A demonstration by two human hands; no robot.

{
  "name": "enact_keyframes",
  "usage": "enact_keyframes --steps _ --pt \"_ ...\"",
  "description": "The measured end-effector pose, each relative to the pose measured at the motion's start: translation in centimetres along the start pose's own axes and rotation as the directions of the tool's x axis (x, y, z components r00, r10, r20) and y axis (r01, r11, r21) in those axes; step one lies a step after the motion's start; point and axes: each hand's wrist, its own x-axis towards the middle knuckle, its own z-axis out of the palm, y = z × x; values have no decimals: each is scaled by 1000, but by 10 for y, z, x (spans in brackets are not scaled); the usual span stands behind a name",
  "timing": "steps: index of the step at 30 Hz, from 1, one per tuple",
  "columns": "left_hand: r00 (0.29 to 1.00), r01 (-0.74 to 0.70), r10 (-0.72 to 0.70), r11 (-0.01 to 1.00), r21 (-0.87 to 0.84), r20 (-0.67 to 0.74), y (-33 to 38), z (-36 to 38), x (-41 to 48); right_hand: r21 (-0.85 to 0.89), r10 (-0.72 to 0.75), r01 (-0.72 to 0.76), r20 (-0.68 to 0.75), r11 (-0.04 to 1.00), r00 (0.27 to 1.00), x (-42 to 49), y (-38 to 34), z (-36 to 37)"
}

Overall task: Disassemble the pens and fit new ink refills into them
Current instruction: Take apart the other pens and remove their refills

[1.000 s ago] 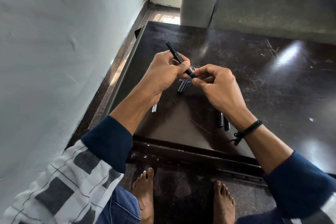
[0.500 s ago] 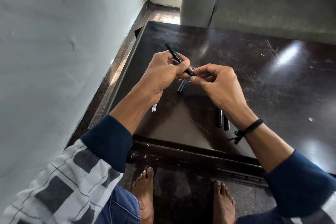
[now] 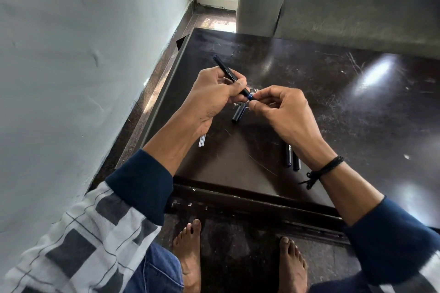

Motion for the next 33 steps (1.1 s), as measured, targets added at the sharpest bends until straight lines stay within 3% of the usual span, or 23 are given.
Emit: enact_keyframes --steps 33 --pt "1000 -5 5 1000 7 -4 -1 0 0 -13 -12 12 23 1000 1000 0 0 0"
